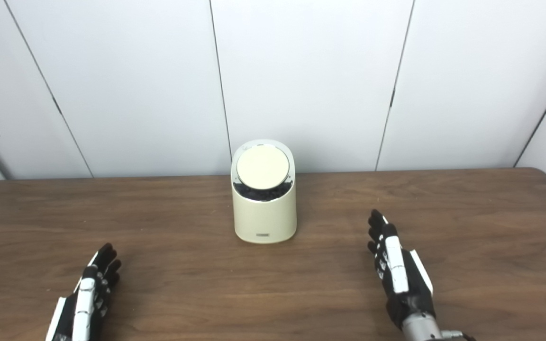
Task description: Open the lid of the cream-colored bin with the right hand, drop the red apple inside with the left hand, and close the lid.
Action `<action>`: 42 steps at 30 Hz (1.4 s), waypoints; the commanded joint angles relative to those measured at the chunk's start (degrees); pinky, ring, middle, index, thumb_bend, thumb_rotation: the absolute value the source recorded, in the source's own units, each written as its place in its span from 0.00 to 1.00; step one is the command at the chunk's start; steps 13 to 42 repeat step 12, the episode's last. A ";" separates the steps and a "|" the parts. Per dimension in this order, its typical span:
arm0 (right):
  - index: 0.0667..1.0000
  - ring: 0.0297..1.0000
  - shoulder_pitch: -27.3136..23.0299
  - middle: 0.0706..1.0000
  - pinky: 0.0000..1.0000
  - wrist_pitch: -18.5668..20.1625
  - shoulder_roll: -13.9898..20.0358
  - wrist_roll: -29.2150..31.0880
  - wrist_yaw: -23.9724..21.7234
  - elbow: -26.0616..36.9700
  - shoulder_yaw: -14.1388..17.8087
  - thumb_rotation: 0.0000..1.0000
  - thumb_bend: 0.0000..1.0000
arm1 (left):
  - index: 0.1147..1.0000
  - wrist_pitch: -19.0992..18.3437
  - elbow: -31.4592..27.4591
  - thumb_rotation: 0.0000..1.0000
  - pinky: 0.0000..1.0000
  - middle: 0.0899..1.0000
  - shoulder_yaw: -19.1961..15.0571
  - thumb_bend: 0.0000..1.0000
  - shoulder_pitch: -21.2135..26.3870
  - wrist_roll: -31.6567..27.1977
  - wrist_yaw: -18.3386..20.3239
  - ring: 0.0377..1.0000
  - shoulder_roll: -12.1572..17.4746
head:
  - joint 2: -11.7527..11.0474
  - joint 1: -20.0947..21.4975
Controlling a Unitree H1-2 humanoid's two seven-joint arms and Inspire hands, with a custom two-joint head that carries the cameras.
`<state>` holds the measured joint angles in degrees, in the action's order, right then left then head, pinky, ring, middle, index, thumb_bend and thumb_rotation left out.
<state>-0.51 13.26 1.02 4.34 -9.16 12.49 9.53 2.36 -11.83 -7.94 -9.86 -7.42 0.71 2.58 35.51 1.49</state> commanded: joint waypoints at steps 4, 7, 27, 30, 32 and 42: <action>0.99 1.00 0.70 0.99 1.00 -7.11 0.86 -0.20 1.20 0.21 -1.37 1.00 0.58 | 0.97 6.82 1.48 0.97 0.98 0.96 0.22 0.46 -0.42 1.35 0.46 0.95 0.58 | 0.39 -0.03; 0.98 1.00 1.41 0.98 1.00 -8.84 1.27 -1.09 2.19 -0.65 -1.88 1.00 0.55 | 0.97 7.32 2.20 0.96 0.98 0.96 0.45 0.45 -0.76 1.30 0.58 0.95 0.49 | 0.28 -0.06; 0.97 0.98 1.86 0.98 1.00 -10.86 2.07 -2.47 4.00 -1.48 -2.31 1.00 0.55 | 0.96 8.52 5.51 0.92 0.96 0.95 -0.30 0.46 -0.37 1.63 -0.36 0.94 0.47 | 0.14 0.64; 0.97 0.98 1.86 0.98 1.00 -10.86 2.07 -2.47 4.00 -1.48 -2.31 1.00 0.55 | 0.96 8.52 5.51 0.92 0.96 0.95 -0.30 0.46 -0.37 1.63 -0.36 0.94 0.47 | 0.14 0.64; 0.97 0.98 1.86 0.98 1.00 -10.86 2.07 -2.47 4.00 -1.48 -2.31 1.00 0.55 | 0.96 8.52 5.51 0.92 0.96 0.95 -0.30 0.46 -0.37 1.63 -0.36 0.94 0.47 | 0.14 0.64; 0.97 0.98 1.86 0.98 1.00 -10.86 2.07 -2.47 4.00 -1.48 -2.31 1.00 0.55 | 0.96 8.52 5.51 0.92 0.96 0.95 -0.30 0.46 -0.37 1.63 -0.36 0.94 0.47 | 0.14 0.64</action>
